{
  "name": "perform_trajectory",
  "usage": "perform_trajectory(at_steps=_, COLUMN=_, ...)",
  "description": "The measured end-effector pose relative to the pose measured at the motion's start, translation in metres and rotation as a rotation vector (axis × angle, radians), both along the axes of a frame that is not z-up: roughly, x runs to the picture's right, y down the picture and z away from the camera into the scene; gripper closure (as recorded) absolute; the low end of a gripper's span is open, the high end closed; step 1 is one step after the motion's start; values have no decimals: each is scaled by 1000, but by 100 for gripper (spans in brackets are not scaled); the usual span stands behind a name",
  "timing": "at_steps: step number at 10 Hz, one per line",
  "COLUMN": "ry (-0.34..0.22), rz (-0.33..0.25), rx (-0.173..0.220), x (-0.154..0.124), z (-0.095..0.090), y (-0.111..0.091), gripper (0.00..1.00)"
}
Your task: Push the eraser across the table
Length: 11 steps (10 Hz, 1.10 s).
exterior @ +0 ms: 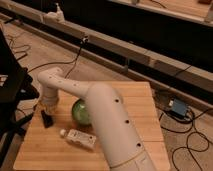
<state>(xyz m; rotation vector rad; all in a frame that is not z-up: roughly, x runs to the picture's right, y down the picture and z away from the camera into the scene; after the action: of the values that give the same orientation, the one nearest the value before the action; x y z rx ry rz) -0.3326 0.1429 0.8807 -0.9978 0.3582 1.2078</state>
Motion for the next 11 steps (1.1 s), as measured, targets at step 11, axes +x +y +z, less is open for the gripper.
perform_trajectory(at_steps=11, ry=-121, rz=74, rx=99, x=-21, z=-29, y=-43, gripper=98)
